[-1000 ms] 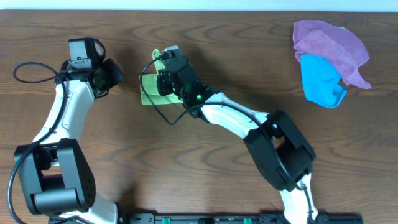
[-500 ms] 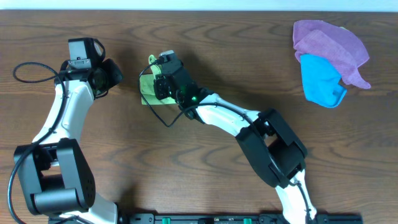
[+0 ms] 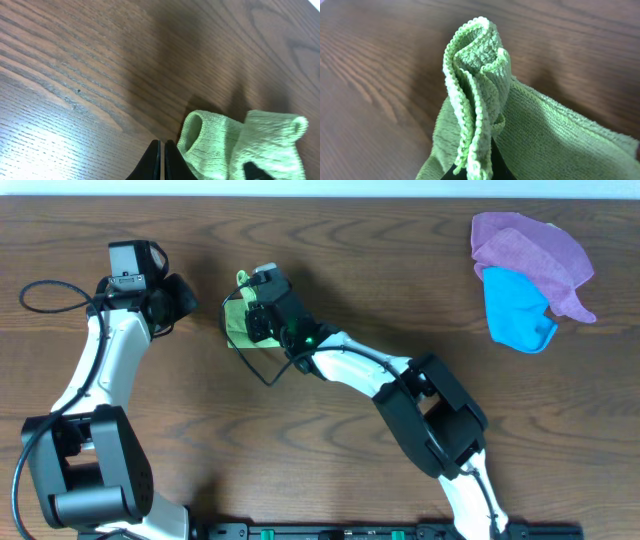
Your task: Fold the cloth
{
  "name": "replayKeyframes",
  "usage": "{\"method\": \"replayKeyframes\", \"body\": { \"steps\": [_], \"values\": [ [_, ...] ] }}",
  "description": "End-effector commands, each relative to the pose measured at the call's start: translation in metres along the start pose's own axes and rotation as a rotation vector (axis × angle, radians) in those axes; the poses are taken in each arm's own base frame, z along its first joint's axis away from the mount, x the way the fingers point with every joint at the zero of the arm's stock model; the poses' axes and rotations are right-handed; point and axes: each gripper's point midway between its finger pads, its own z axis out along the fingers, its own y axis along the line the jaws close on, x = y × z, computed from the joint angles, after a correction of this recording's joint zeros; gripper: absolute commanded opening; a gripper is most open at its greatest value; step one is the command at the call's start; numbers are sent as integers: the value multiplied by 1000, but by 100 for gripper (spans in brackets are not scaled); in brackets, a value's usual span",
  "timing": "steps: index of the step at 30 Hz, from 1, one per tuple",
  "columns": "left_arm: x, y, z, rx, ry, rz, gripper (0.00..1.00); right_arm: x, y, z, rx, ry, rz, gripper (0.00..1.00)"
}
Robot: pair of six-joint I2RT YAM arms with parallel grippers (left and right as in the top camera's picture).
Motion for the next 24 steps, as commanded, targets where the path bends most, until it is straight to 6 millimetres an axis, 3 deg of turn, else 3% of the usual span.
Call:
{"method": "replayKeyframes", "body": {
  "steps": [1,4,12,24],
  "values": [
    [-13,-3,-13,8,-43,16,6,8,20,5,-37,11,-45,1],
    [-13,-3,-13,8,-43,16,6,11,26,4,-45,14,-58,4],
    [-14,-3,-13,8,-43,16,6,15,36,4,-67,23,-66,33],
    [-23,9,-19,-4,-66,-12,6,31,67,-1,-200,86,-76,41]
  ]
}}
